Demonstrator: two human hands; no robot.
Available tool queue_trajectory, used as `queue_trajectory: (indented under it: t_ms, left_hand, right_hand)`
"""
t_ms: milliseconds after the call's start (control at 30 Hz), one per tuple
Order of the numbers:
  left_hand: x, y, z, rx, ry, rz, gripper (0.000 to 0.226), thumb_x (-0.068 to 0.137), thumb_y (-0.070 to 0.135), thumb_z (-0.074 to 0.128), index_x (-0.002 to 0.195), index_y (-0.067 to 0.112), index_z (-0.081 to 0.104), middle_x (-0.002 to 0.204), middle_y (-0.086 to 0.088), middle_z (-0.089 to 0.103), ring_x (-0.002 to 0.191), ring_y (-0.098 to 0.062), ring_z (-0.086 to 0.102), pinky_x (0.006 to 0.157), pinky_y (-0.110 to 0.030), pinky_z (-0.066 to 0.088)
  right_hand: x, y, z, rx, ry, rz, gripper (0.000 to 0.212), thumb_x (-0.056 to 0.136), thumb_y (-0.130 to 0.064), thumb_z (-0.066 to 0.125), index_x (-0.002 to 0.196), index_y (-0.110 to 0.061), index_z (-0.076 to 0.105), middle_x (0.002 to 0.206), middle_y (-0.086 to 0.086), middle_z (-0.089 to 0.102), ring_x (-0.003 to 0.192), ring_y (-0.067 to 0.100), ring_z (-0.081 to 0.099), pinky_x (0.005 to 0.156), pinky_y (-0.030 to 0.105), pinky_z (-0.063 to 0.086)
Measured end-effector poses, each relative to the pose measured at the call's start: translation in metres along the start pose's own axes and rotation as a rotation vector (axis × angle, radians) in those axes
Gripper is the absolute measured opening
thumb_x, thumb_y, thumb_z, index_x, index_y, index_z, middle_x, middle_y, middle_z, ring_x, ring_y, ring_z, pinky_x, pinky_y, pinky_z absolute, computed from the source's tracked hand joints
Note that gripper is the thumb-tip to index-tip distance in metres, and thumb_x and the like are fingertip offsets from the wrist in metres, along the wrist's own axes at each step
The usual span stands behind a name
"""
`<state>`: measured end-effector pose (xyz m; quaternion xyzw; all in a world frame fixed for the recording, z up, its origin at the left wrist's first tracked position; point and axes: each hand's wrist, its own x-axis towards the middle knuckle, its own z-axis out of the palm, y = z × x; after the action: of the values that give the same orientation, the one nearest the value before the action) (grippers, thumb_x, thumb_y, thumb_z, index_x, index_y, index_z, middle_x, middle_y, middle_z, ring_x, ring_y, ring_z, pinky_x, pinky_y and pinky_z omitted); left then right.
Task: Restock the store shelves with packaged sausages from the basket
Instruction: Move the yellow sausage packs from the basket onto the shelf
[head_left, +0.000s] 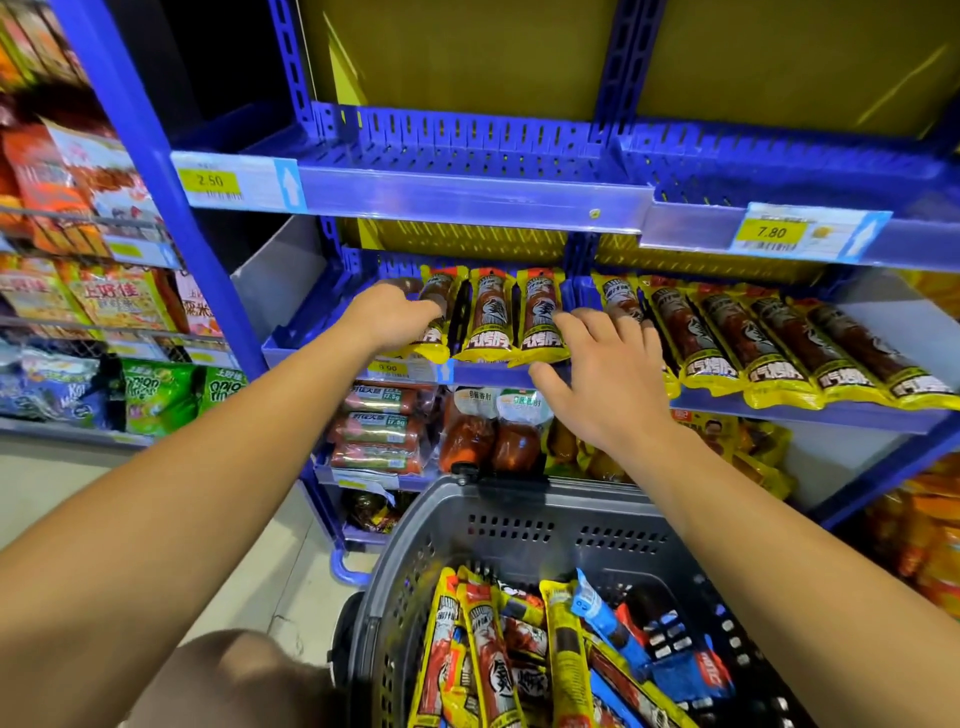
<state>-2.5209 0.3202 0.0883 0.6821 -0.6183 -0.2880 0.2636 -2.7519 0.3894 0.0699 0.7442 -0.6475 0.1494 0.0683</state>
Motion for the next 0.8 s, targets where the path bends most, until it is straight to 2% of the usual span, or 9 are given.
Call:
queue_trajectory:
  t_ms: [67, 167, 233, 300, 367, 433, 533, 700, 800]
  left_hand:
    - [-0.011, -0.007, -0.003, 0.182, -0.019, 0.088, 0.061, 0.092, 0.053, 0.054, 0.144, 0.022, 0.046, 0.113, -0.009, 0.066, 0.098, -0.026, 0.061, 0.078, -0.031, 0.042]
    - [-0.025, -0.018, -0.001, 0.394, -0.008, 0.163, 0.065, 0.094, 0.058, 0.047, 0.148, 0.024, 0.038, 0.133, -0.011, 0.059, 0.12, -0.035, 0.053, 0.095, -0.042, 0.045]
    - [-0.028, -0.019, 0.002, 0.4, -0.004, 0.182, 0.065, 0.096, 0.058, 0.041, 0.152, 0.027, 0.031, 0.113, -0.012, 0.063, 0.117, -0.036, 0.054, 0.097, -0.048, 0.044]
    - [-0.029, -0.018, 0.006, 0.408, 0.004, 0.201, 0.063, 0.097, 0.057, 0.038, 0.152, 0.028, 0.029, 0.089, -0.007, 0.057, 0.111, -0.037, 0.056, 0.096, -0.049, 0.045]
    - [-0.028, -0.017, 0.009, 0.411, 0.008, 0.207, 0.063, 0.098, 0.056, 0.038, 0.152, 0.027, 0.029, 0.084, -0.009, 0.056, 0.107, -0.037, 0.057, 0.094, -0.05, 0.046]
    - [-0.026, -0.02, 0.011, 0.404, 0.011, 0.214, 0.062, 0.098, 0.055, 0.039, 0.153, 0.028, 0.028, 0.101, -0.016, 0.064, 0.111, -0.039, 0.056, 0.096, -0.051, 0.044]
    - [-0.025, -0.021, 0.009, 0.417, -0.006, 0.198, 0.063, 0.097, 0.058, 0.038, 0.152, 0.029, 0.028, 0.129, -0.016, 0.061, 0.121, -0.04, 0.052, 0.101, -0.054, 0.04]
    - [-0.048, -0.013, 0.006, 0.459, 0.116, 0.308, 0.059, 0.096, 0.055, 0.043, 0.139, 0.014, 0.047, 0.127, -0.017, 0.059, 0.121, -0.039, 0.049, 0.101, -0.056, 0.038]
    - [-0.084, -0.01, 0.013, 0.444, 0.151, 0.457, 0.07, 0.089, 0.059, 0.042, 0.148, 0.021, 0.039, 0.149, -0.008, 0.045, 0.14, -0.032, 0.036, 0.112, -0.056, 0.027]
  right_hand:
    - [-0.001, -0.001, 0.0, -0.001, 0.007, -0.011, 0.06, 0.094, -0.057, 0.041, 0.146, -0.027, 0.038, 0.15, -0.001, 0.041, 0.135, 0.03, 0.033, 0.115, 0.054, 0.02]
    - [-0.002, -0.002, 0.002, -0.002, -0.008, -0.027, 0.06, 0.094, -0.057, 0.041, 0.146, -0.028, 0.038, 0.149, -0.002, 0.041, 0.135, 0.031, 0.033, 0.114, 0.055, 0.02]
    - [-0.002, -0.004, 0.003, 0.003, -0.021, -0.027, 0.06, 0.094, -0.057, 0.042, 0.147, -0.027, 0.038, 0.149, -0.002, 0.041, 0.135, 0.031, 0.032, 0.115, 0.055, 0.019]
    - [-0.004, -0.006, 0.003, 0.003, -0.024, -0.029, 0.061, 0.094, -0.057, 0.042, 0.147, -0.026, 0.038, 0.149, -0.002, 0.041, 0.136, 0.03, 0.031, 0.115, 0.055, 0.018]
    - [-0.005, -0.006, 0.003, 0.008, -0.019, -0.033, 0.061, 0.094, -0.056, 0.043, 0.147, -0.026, 0.039, 0.148, -0.002, 0.042, 0.137, 0.031, 0.03, 0.115, 0.055, 0.018]
    - [-0.007, -0.006, 0.002, 0.009, -0.019, -0.036, 0.061, 0.094, -0.055, 0.043, 0.147, -0.026, 0.038, 0.148, -0.002, 0.042, 0.139, 0.03, 0.029, 0.116, 0.054, 0.017]
    - [-0.01, -0.007, 0.0, 0.015, -0.021, -0.046, 0.061, 0.094, -0.054, 0.044, 0.148, -0.025, 0.038, 0.149, -0.002, 0.041, 0.141, 0.03, 0.026, 0.116, 0.054, 0.015]
    - [-0.027, -0.011, -0.009, 0.061, -0.036, -0.063, 0.064, 0.094, -0.054, 0.043, 0.151, -0.027, 0.031, 0.155, -0.003, 0.033, 0.148, 0.027, 0.015, 0.12, 0.054, 0.008]
    - [-0.055, -0.014, -0.012, 0.103, -0.023, -0.1, 0.066, 0.094, -0.055, 0.044, 0.152, -0.026, 0.03, 0.156, -0.003, 0.032, 0.149, 0.027, 0.016, 0.12, 0.053, 0.009]
